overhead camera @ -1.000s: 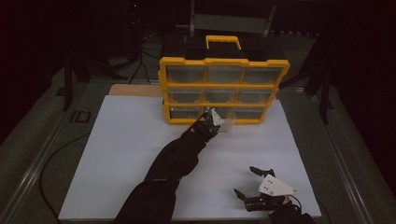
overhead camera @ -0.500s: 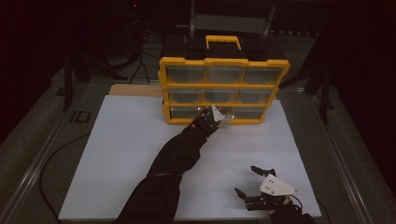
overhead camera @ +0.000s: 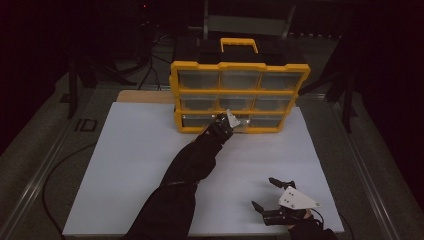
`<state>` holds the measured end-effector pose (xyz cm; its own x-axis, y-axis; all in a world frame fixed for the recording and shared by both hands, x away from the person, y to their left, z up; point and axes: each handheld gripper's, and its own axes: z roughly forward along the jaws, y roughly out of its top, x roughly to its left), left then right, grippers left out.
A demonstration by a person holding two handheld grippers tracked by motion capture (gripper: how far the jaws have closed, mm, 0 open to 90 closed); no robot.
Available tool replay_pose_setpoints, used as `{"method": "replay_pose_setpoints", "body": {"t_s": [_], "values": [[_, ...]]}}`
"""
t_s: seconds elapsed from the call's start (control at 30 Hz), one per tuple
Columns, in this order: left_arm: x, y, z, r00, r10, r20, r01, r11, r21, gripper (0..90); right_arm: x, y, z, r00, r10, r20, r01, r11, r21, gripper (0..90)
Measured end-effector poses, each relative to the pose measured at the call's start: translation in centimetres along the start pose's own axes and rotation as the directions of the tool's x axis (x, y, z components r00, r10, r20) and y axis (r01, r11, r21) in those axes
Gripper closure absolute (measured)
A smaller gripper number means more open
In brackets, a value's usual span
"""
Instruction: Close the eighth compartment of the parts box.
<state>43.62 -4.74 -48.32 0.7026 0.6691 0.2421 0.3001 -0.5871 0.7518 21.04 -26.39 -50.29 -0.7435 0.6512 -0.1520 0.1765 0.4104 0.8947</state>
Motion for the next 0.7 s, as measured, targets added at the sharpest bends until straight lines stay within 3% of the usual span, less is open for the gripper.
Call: {"method": "replay_pose_setpoints", "body": {"t_s": [0.7], "values": [[0.59, 0.37, 0.53, 0.9991, -0.017, -0.038, 0.016, 0.9997, -0.018, 89.5, -0.16, -0.06, 0.00, 1.0000, 0.000, 0.007, 0.000, 1.000, 0.002, 8.4]]}}
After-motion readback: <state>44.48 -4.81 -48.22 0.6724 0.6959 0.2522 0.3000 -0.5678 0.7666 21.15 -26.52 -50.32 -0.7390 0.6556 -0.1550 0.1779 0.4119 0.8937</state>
